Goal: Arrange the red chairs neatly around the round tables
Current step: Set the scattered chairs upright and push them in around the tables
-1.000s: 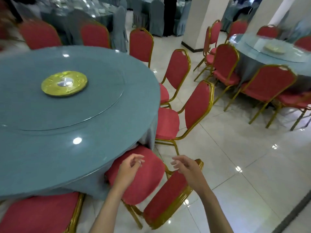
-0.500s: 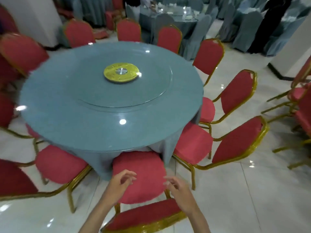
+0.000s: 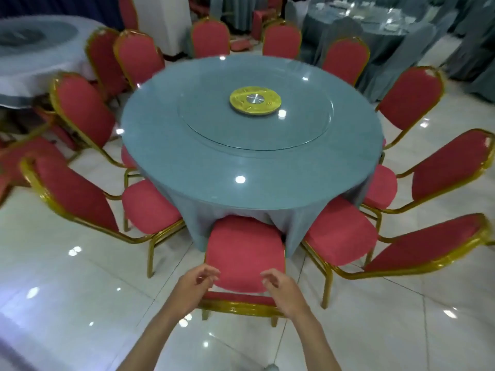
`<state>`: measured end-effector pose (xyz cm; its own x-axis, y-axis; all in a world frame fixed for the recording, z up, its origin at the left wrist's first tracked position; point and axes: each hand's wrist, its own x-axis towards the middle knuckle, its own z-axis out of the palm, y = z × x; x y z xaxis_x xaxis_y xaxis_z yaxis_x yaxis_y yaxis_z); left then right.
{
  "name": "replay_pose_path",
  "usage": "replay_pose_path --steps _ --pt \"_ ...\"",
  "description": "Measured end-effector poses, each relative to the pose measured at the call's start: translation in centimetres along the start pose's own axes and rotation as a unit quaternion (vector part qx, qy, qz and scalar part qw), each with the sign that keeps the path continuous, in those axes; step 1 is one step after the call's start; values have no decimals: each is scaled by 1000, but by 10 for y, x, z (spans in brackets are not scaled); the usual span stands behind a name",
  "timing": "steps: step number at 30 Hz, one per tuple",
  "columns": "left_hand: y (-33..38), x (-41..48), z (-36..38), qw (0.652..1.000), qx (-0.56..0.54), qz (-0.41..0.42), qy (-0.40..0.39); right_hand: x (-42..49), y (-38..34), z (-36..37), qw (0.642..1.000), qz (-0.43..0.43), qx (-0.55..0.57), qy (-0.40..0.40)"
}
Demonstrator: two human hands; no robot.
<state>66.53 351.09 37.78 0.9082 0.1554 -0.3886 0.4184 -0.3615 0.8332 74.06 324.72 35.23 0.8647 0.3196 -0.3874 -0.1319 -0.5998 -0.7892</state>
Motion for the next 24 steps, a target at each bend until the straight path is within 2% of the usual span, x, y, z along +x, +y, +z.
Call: replay_pose_path --steps 3,6,10,14,19,24 --pt "-24 -11 2 998 60 -10 -19 -10 16 24 993 -11 -78 91" --pt "-46 -14 5 991 112 -22 -74 -27 26 39 977 46 -136 156" --pt "-66 -12 10 989 121 38 -75 -50 18 43 966 24 -205 158" --pt "-51 -10 6 982 165 60 -73 -63 17 41 977 -4 -136 164" --pt "-70 2 12 974 205 76 -62 -64 27 44 972 -44 -178 150" --pt "-72 0 10 978 179 87 -61 -57 20 34 979 -32 -178 97"
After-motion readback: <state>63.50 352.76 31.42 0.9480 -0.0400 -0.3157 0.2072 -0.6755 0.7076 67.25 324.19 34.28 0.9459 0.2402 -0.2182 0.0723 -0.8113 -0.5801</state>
